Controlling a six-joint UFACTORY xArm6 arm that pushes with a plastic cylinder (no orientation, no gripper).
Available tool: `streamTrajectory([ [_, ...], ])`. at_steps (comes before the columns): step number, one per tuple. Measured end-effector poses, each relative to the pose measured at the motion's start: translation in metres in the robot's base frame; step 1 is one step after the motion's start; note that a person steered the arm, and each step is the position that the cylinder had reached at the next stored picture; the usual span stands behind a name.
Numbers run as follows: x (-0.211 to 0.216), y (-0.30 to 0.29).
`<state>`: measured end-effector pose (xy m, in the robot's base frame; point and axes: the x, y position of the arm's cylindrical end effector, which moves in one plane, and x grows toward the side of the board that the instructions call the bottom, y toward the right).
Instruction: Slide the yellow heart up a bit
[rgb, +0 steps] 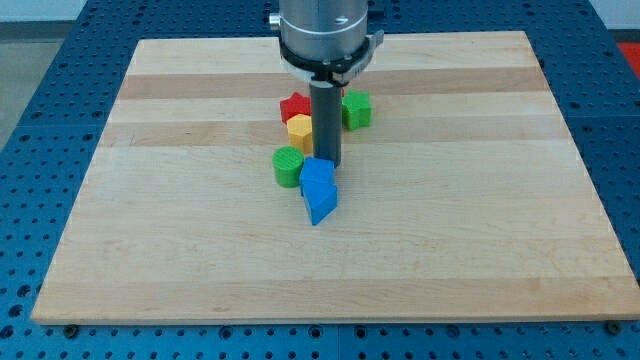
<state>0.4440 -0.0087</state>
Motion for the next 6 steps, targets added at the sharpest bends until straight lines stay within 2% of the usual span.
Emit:
streamTrajectory([
  [1,0.014,-0.001],
  [2,0.010,0.002],
  [6,-0.083,0.006],
])
